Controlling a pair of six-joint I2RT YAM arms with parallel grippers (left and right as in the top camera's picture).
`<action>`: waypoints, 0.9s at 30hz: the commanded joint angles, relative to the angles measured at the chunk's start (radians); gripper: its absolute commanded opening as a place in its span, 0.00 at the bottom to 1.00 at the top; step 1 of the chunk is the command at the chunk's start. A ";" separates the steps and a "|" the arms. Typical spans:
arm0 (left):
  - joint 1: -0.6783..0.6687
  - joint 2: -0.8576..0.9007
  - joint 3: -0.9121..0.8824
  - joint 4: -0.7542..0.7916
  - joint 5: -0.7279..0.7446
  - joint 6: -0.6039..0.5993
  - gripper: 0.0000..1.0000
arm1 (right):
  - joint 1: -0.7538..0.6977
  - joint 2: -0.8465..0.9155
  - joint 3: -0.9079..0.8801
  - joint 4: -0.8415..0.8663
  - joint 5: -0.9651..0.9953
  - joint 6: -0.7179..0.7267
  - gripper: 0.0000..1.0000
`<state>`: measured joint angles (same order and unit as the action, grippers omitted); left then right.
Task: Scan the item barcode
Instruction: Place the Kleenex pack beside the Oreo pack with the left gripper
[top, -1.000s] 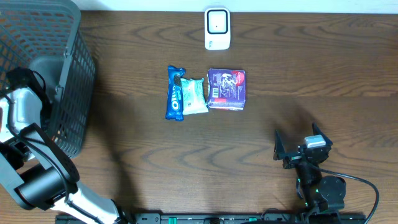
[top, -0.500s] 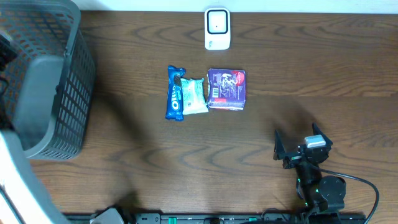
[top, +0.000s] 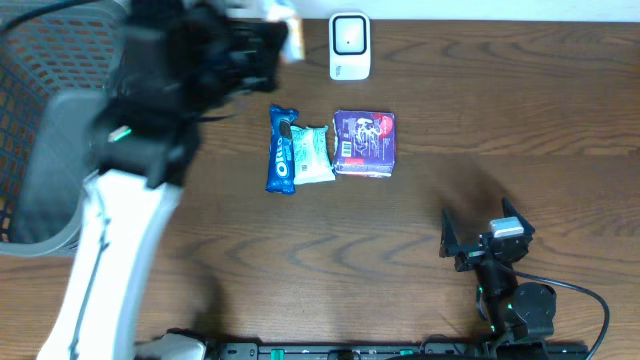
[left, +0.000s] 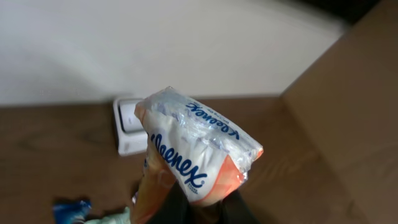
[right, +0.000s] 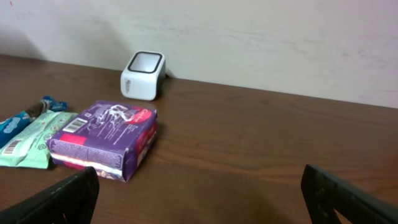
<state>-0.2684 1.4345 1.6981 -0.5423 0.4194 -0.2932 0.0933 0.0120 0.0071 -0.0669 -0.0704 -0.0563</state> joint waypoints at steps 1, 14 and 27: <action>-0.140 0.158 0.000 0.008 -0.248 -0.008 0.07 | -0.008 -0.005 -0.002 -0.004 0.001 -0.001 0.99; -0.153 0.506 0.000 -0.270 -1.088 -0.027 0.07 | -0.008 -0.005 -0.002 -0.004 0.001 -0.001 0.99; -0.047 0.603 -0.010 -0.370 -0.499 -0.116 0.07 | -0.008 -0.005 -0.002 -0.004 0.001 -0.001 0.99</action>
<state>-0.3046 2.0357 1.6936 -0.9211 -0.2741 -0.3927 0.0933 0.0120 0.0071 -0.0669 -0.0704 -0.0563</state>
